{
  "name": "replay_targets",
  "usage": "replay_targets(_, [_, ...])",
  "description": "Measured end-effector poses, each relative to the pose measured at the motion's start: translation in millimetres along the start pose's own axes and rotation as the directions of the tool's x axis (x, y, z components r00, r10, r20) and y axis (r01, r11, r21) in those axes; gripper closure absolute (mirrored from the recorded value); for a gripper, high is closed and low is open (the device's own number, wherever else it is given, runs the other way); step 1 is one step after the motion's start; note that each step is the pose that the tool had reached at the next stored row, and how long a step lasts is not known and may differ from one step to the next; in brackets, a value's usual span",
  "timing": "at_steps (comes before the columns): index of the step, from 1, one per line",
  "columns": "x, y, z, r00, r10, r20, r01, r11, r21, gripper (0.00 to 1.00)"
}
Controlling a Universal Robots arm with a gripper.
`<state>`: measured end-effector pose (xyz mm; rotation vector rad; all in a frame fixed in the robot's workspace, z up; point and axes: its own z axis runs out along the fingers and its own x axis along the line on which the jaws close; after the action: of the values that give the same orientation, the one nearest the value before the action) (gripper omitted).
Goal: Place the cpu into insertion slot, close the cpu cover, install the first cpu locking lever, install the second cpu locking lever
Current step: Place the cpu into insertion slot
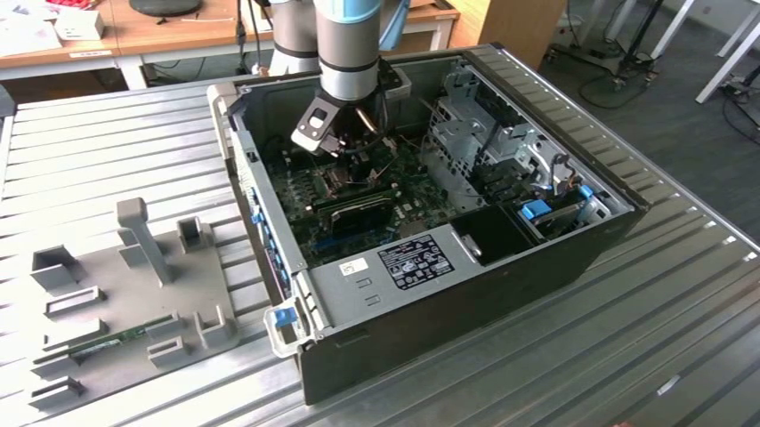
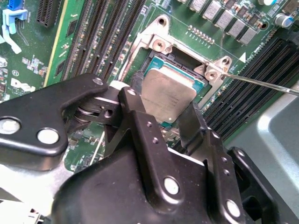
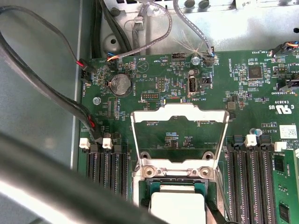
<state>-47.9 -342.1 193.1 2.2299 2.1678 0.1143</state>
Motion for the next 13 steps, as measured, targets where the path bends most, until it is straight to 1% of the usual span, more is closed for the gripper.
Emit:
replay_targets(1, [0.0, 0.0, 0.0, 1.0000, 0.000, 0.0000, 0.000, 1.0000, 0.0000, 0.45])
replay_targets(2, [0.0, 0.0, 0.0, 1.0000, 0.000, 0.0000, 0.000, 1.0000, 0.0000, 0.39])
replay_targets(13, [0.0, 0.0, 0.0, 1.0000, 0.000, 0.0000, 0.000, 1.0000, 0.0000, 0.39])
